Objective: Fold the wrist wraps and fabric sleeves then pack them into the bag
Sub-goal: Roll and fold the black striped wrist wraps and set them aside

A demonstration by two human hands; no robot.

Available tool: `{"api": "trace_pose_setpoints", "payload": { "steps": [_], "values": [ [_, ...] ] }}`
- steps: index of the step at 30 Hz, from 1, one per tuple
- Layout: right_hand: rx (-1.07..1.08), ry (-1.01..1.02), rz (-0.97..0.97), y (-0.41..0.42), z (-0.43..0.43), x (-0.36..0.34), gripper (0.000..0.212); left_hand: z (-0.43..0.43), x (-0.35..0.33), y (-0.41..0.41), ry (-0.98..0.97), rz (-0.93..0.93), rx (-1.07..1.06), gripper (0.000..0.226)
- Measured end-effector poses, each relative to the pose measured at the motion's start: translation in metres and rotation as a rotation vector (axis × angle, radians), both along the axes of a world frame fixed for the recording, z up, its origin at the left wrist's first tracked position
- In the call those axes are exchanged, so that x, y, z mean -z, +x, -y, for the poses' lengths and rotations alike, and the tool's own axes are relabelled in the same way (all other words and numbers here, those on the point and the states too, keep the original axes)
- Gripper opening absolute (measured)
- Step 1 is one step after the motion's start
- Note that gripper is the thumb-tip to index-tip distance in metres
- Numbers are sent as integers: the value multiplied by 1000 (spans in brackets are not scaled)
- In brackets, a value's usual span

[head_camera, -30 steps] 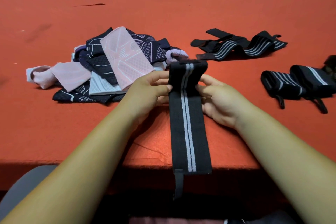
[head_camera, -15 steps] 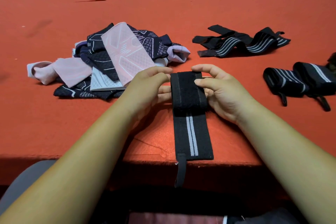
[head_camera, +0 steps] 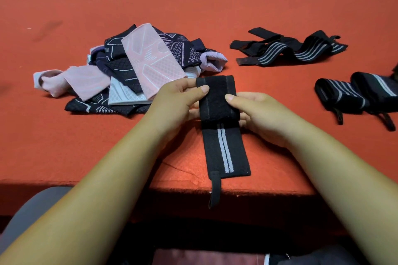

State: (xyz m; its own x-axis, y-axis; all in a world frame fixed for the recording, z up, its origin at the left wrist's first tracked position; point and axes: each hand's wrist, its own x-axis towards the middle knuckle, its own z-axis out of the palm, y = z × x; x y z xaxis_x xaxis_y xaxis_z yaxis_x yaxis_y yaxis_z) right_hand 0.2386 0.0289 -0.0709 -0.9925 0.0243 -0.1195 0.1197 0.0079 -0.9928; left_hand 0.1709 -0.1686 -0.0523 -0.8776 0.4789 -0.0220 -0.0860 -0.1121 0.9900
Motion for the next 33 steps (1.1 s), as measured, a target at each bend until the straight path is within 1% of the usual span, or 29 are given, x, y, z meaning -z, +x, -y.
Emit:
{"api": "trace_pose_setpoints", "payload": {
  "steps": [3,5,7,9,11,13,14,16,19,22,24,27,29,30,31,33],
  "values": [
    [-65,118,2,4,-6,-5,52,0,0,0,-3,-12,16,24],
    [-64,194,-15,5,-9,-7,40,0,-1,1,-19,-28,44,26],
    [-35,241,-44,7,-9,-7,29,0,-4,4,-57,-16,94,25],
    [15,235,-81,7,-8,-7,22,1,-6,7,-110,31,158,22],
    [85,249,-128,6,-9,-5,21,2,-4,8,-168,62,221,21],
    [137,272,-159,5,-11,-5,21,2,1,7,-212,54,242,26],
    [145,245,-156,7,-11,-6,20,1,3,7,-223,43,234,28],
    [109,96,-101,9,-9,-10,22,-2,5,6,-218,21,189,32],
    [58,-91,15,11,-6,-17,33,-9,5,7,-148,13,93,36],
    [58,-244,122,12,-10,-27,53,-19,5,8,-75,32,4,36],
    [67,-324,173,11,-18,-29,68,-29,3,10,-43,36,-12,38],
    [112,-468,152,9,-31,-32,82,-42,-4,16,-33,67,-20,41],
    [148,-466,140,11,-42,-36,87,-53,-9,19,-17,119,-39,42],
    [169,-450,142,13,-47,-39,84,-59,-12,21,-6,142,-50,42],
    [191,-439,140,15,-52,-41,77,-65,-14,21,4,154,-62,41],
    [238,-404,96,19,-58,-44,50,-80,-17,23,33,161,-63,35]
  ]
}}
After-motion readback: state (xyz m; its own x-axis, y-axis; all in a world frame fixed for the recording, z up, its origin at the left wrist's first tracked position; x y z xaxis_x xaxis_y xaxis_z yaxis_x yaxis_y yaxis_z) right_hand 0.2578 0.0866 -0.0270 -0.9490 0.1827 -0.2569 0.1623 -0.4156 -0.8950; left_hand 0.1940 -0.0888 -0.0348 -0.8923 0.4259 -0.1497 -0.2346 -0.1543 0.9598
